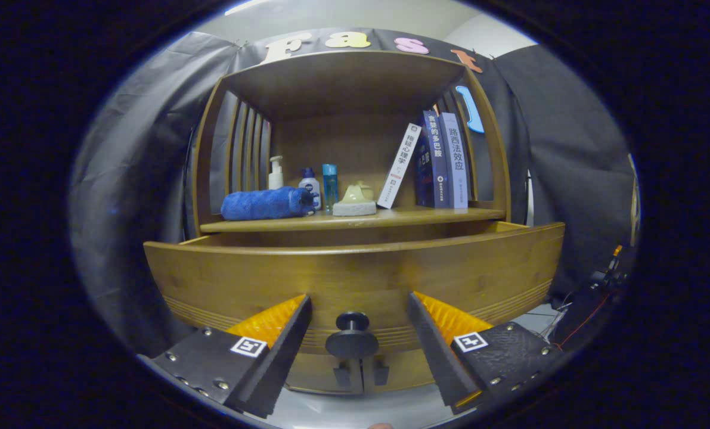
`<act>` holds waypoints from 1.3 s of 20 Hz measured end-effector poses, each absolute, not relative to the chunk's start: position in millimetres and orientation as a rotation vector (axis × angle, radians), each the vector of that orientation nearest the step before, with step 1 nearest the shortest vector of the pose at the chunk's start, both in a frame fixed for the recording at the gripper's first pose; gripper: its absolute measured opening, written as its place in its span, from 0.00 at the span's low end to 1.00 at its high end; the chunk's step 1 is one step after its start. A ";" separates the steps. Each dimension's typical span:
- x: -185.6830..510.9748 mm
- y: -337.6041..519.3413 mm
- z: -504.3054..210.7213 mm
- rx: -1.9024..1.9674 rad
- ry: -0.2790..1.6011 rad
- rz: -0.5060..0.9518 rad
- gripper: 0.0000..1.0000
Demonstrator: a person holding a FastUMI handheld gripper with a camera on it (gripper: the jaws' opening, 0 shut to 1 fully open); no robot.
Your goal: Pull open the drawer, take out the items inside it, and place them on the countertop above the cabinet.
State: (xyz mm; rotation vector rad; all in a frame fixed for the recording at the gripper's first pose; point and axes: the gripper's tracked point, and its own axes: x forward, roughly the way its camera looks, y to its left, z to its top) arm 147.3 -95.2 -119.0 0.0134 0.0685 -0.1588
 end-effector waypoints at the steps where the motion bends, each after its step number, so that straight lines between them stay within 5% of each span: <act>1: 154.6 -95.9 -117.1 0.015 0.067 -0.157 0.98; 26: 256.4 -105.3 -120.7 0.074 0.150 -0.153 0.99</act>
